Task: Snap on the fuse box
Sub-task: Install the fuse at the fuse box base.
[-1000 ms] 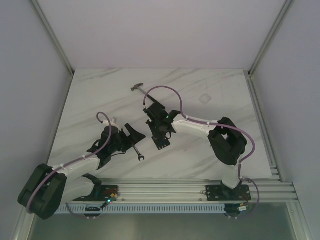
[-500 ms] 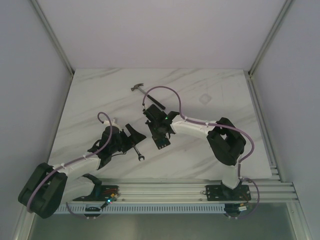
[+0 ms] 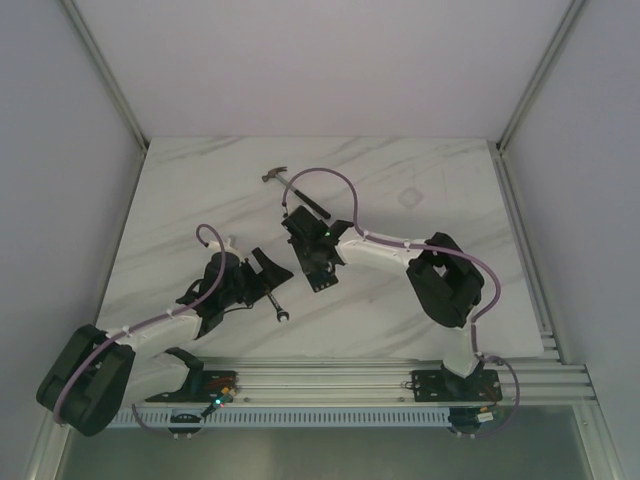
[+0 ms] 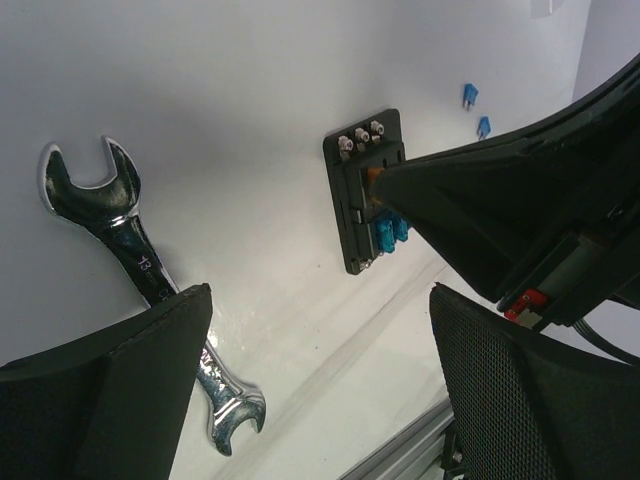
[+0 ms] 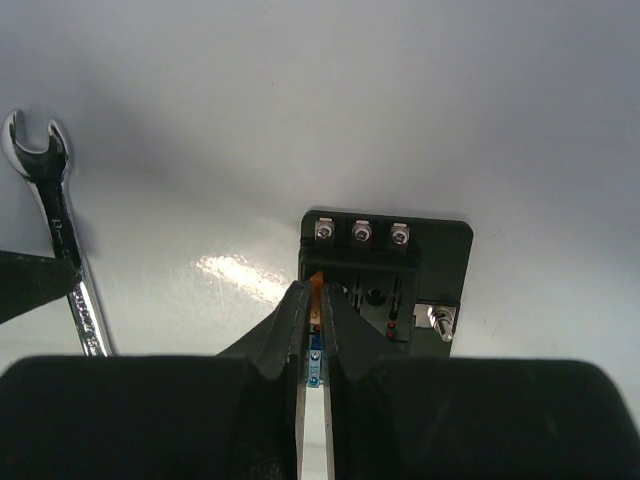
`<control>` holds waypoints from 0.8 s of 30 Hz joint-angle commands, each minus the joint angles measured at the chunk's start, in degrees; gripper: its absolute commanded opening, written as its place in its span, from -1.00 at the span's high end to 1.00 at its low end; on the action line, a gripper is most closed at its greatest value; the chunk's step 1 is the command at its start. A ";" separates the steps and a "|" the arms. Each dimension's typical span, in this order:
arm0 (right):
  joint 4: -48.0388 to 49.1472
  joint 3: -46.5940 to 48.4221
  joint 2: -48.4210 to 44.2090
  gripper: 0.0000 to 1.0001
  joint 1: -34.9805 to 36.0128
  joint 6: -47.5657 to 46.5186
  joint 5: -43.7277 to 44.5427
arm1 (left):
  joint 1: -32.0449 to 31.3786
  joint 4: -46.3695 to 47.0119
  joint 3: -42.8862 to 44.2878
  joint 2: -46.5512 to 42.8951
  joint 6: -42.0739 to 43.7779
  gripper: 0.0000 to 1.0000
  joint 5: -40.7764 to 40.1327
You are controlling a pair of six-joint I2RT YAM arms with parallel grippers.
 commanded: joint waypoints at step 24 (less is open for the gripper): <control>-13.99 3.23 -4.70 0.39 3.88 -2.75 2.53 | -1.00 -2.81 0.18 -5.85 -0.10 -0.97 -2.09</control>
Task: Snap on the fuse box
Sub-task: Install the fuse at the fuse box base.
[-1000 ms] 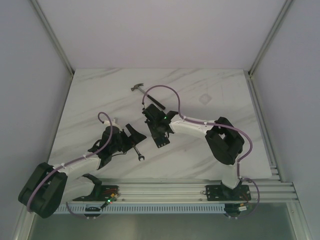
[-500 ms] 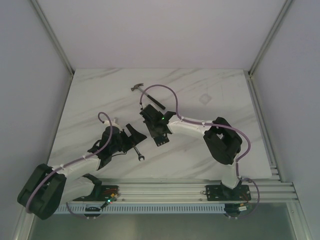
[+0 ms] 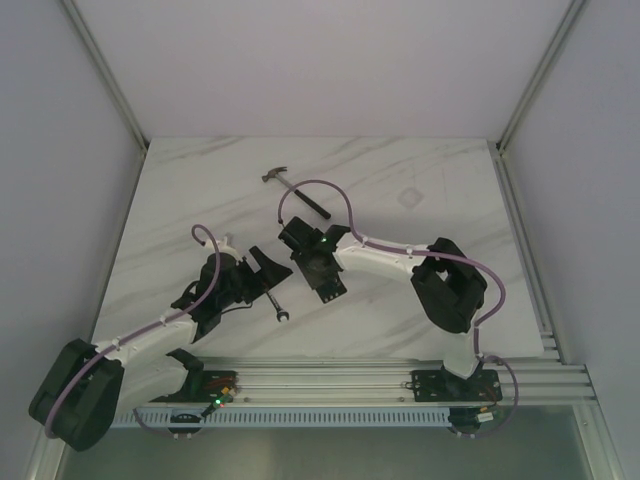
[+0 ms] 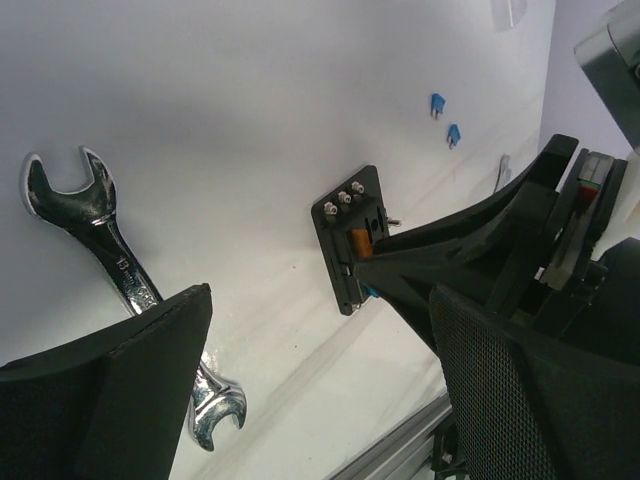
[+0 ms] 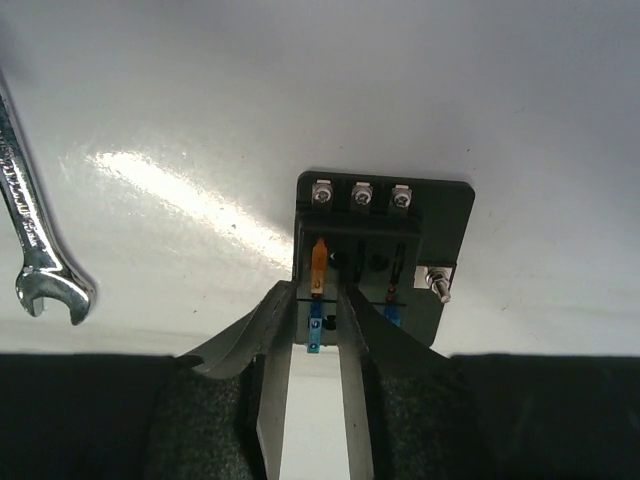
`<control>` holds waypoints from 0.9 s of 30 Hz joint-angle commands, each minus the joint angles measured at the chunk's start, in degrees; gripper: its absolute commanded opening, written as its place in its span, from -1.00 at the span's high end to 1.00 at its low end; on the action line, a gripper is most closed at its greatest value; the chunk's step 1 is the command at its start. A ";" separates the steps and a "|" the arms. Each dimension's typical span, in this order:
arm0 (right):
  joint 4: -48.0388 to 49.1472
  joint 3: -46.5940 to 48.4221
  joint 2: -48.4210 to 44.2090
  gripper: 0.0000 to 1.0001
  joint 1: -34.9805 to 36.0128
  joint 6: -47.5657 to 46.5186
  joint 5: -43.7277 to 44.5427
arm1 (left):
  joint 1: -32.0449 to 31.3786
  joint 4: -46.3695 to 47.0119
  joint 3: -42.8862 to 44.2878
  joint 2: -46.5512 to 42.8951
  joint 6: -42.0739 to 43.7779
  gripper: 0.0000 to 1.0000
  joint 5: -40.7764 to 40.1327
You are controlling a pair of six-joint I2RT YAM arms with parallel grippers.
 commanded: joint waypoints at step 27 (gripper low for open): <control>-3.59 5.32 4.01 0.65 0.97 1.31 2.74 | -0.28 -1.32 0.29 0.49 0.26 -1.00 -1.24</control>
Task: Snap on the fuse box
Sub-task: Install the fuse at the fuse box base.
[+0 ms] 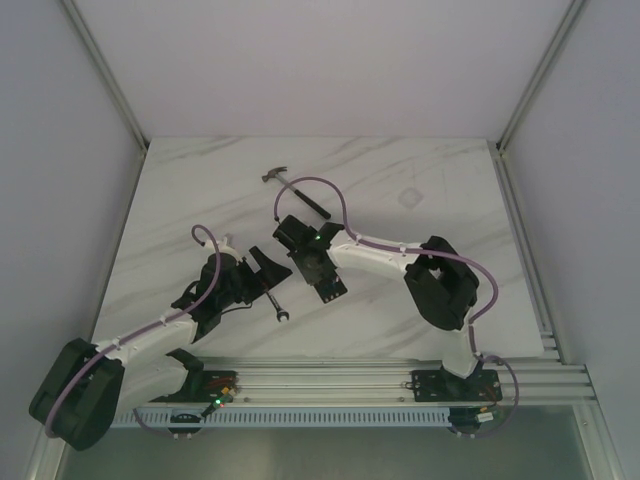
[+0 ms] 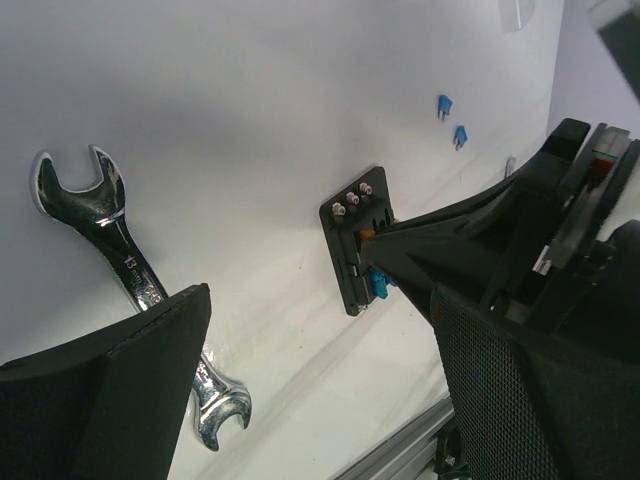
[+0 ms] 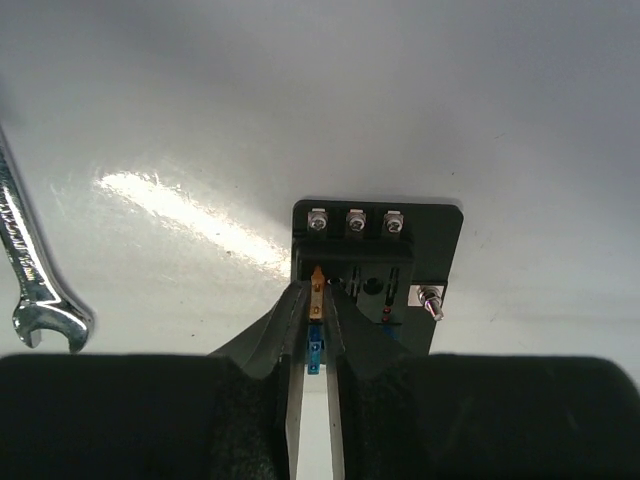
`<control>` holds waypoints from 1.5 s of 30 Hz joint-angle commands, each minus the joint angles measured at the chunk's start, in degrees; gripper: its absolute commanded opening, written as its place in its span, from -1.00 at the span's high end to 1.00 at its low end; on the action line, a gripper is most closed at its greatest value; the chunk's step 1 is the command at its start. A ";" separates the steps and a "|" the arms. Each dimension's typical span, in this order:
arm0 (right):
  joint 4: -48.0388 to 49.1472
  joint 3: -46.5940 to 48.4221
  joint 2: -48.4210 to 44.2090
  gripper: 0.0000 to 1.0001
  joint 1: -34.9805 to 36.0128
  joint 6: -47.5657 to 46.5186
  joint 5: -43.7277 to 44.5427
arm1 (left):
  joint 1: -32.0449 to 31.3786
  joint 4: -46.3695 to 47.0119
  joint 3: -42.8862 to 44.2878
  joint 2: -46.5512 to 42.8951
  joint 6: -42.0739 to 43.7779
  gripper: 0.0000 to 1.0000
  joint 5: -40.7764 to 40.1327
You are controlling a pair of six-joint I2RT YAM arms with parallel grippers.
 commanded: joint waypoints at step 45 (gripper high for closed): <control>14.85 -23.20 -20.90 -0.07 -18.21 1.45 8.80 | -8.71 -1.05 10.88 10.54 13.69 -1.00 -4.79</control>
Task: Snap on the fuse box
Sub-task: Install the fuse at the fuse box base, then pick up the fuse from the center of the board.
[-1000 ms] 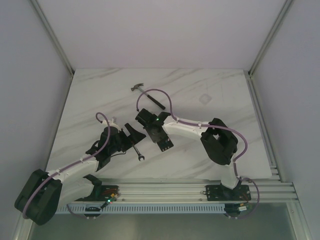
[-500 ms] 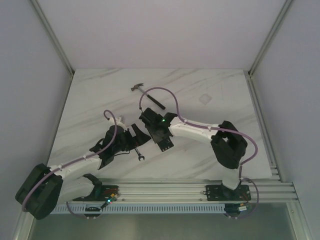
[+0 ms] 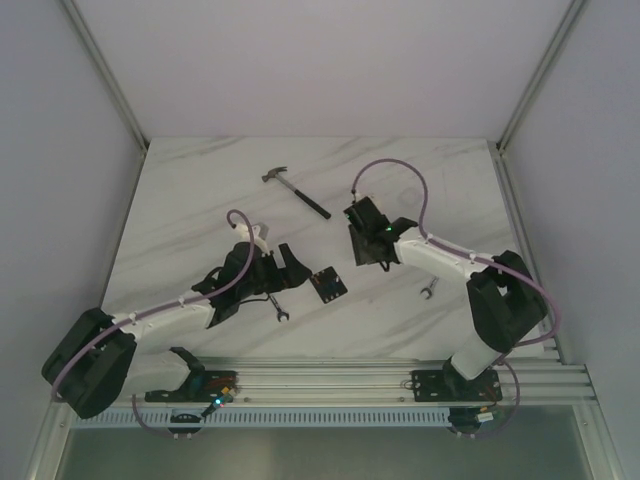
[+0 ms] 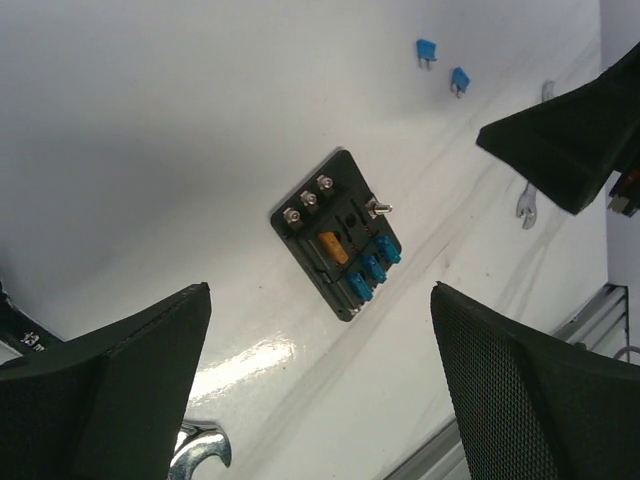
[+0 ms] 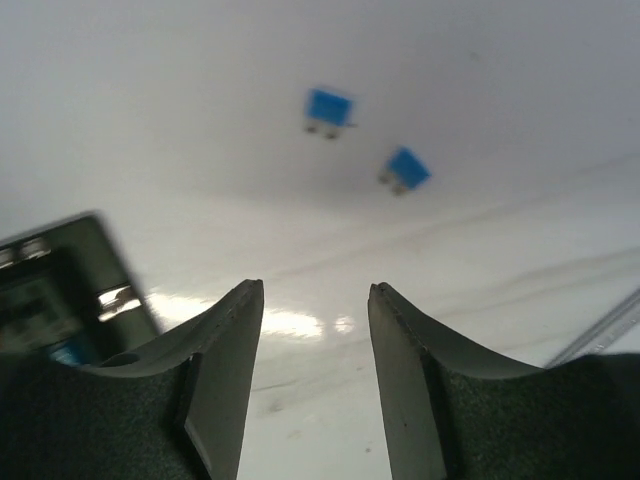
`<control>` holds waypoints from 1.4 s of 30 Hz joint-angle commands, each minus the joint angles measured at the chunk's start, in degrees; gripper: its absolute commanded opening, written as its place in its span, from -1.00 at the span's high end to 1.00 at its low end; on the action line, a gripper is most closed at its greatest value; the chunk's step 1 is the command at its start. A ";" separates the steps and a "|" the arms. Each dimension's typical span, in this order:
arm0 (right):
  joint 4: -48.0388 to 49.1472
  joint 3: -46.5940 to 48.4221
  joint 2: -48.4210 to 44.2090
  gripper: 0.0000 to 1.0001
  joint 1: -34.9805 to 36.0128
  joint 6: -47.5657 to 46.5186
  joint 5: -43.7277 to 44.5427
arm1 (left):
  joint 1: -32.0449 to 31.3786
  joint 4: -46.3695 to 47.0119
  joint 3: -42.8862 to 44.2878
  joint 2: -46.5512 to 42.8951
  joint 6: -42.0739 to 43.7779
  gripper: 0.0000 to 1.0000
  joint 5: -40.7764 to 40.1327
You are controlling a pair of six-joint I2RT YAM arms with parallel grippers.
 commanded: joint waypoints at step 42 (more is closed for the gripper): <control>8.43 6.03 17.78 0.29 -8.20 6.54 -1.22 | -0.16 -3.83 5.79 8.60 0.48 -1.00 -0.64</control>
